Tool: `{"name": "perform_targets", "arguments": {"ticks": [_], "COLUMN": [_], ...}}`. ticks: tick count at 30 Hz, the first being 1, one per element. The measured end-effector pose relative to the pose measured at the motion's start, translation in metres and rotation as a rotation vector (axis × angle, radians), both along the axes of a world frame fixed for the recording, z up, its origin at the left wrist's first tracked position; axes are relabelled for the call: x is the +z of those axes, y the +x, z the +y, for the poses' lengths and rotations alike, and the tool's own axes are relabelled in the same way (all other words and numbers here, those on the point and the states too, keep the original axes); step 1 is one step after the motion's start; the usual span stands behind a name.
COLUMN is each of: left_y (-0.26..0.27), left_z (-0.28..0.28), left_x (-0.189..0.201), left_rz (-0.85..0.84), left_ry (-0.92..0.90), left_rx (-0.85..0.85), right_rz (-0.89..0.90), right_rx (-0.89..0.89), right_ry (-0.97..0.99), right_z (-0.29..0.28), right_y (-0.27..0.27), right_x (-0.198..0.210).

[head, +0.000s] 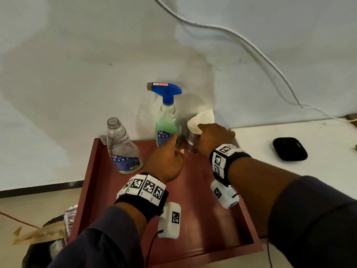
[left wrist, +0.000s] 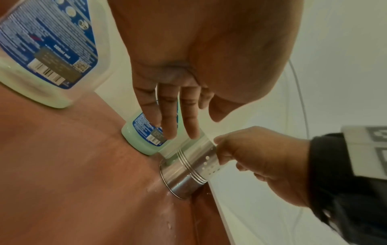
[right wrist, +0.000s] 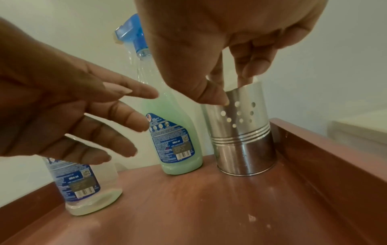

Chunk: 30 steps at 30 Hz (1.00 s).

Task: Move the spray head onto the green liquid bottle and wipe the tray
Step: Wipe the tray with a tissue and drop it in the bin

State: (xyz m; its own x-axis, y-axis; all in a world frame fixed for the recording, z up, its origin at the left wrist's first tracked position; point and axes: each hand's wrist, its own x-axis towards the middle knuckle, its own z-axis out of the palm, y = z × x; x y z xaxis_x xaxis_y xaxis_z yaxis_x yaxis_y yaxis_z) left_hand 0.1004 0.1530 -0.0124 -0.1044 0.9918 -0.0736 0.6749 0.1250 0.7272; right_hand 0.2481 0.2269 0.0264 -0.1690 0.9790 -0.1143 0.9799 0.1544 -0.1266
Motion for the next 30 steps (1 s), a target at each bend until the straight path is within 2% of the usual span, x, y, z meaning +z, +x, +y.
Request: {"name": "perform_targets", "arguments": {"ticks": [4, 7, 11, 13, 17, 20, 23, 25, 27, 29, 30], "left_y": [0.005, 0.003, -0.007, -0.015, -0.035, -0.050, -0.066, -0.073, -0.076, -0.073, -0.070], "left_z": [-0.015, -0.035, -0.077, -0.103, -0.146, -0.172, -0.185, -0.183, -0.176, -0.168, -0.166], "left_x": [0.012, 0.025, 0.041, 0.047, 0.044, 0.014, -0.012, -0.017, -0.015, -0.019, -0.021], "left_rz": [-0.004, -0.096, -0.326, -0.478, -0.746, -0.816, -0.818, -0.907, -1.041, -1.076, -1.031], "left_ry": [-0.030, -0.030, 0.017, 0.071, 0.169, 0.143, 0.089, -0.016, -0.188, -0.324, -0.344], "left_rx": [-0.119, -0.123, -0.067, 0.005, 0.232, 0.358, 0.358, 0.344, 0.322, 0.287, 0.273], "right_rz": [0.036, 0.126, 0.604, 0.848, 1.220, 1.382, 1.594, 1.724, 1.684, 1.483, 1.404], "right_rx": [-0.022, -0.023, -0.058, -0.073, -0.102, -0.093, -0.099, -0.172, -0.245, -0.246, -0.257], "right_ry": [-0.060, 0.096, 0.307, 0.346, 0.160, -0.044, -0.297, -0.449, -0.493, -0.471, -0.462], "right_z": [-0.001, -0.014, -0.056, -0.087, -0.144, -0.178, -0.193, -0.191, -0.182, -0.176, -0.175], "right_y": [-0.004, 0.004, 0.012, 0.007, -0.023, -0.046, -0.054, -0.054, -0.052, -0.051, -0.051], "right_x": [0.011, 0.026, 0.040, 0.045, 0.037, 0.012, -0.014, -0.029, -0.043, -0.056, -0.064]}}
